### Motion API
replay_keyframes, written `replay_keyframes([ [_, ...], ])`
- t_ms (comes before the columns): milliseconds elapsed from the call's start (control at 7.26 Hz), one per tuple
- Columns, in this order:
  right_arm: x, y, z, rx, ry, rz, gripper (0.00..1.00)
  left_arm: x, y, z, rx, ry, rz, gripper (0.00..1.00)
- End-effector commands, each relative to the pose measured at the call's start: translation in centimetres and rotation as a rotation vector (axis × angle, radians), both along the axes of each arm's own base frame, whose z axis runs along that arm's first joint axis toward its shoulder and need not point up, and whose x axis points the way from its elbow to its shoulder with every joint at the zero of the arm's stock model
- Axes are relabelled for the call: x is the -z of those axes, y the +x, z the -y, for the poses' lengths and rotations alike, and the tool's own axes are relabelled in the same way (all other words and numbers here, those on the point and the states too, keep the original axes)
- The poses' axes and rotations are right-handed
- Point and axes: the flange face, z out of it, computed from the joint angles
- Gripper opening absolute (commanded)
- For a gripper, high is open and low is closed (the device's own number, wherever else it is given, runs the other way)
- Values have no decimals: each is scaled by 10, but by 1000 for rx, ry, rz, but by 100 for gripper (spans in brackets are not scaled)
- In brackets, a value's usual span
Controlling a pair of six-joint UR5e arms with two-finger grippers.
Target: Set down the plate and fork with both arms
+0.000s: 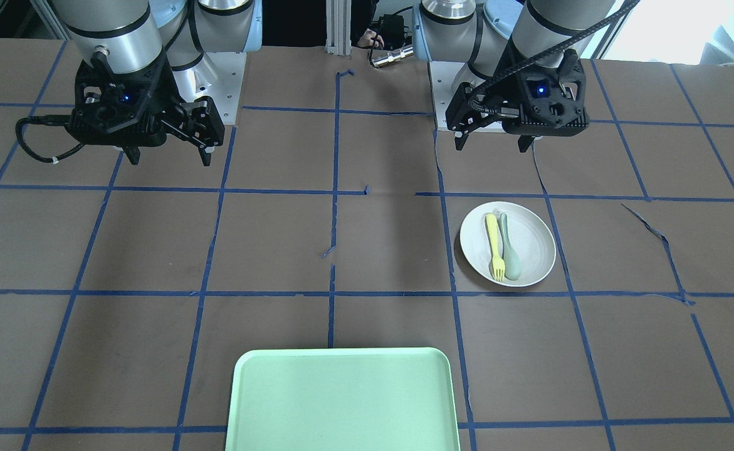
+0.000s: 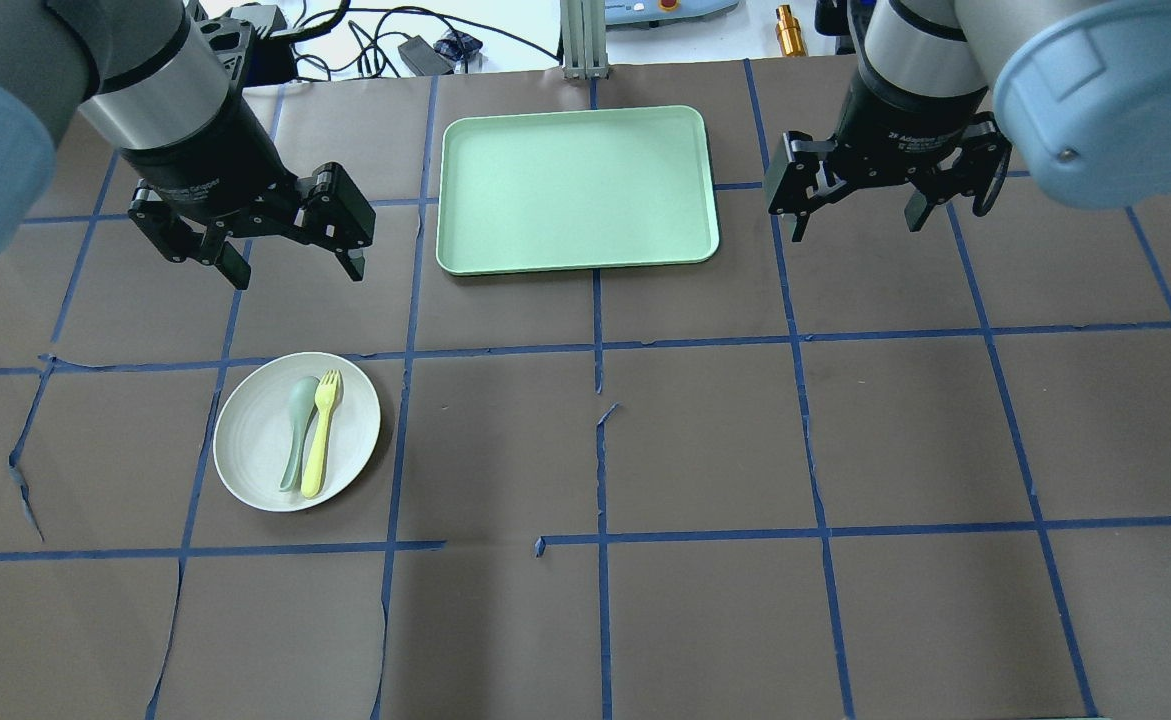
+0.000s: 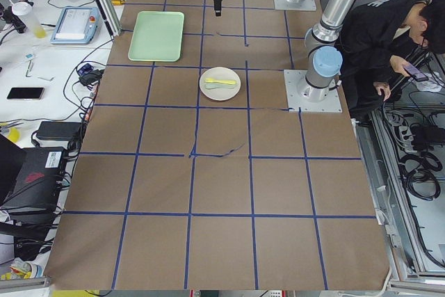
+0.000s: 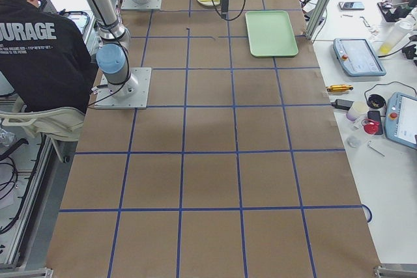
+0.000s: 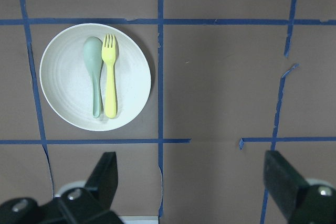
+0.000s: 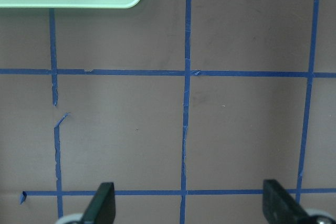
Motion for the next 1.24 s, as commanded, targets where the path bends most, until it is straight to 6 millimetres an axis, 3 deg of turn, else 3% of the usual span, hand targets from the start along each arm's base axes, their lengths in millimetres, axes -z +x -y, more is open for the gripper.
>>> replay_keyframes([
  [0,-2,0,-2,5,25,2,100,-1,0,0,-1,-3,1,100],
  [1101,1,1,-4,4,42,1,100,-1,0,-1,-5,0,2,100],
])
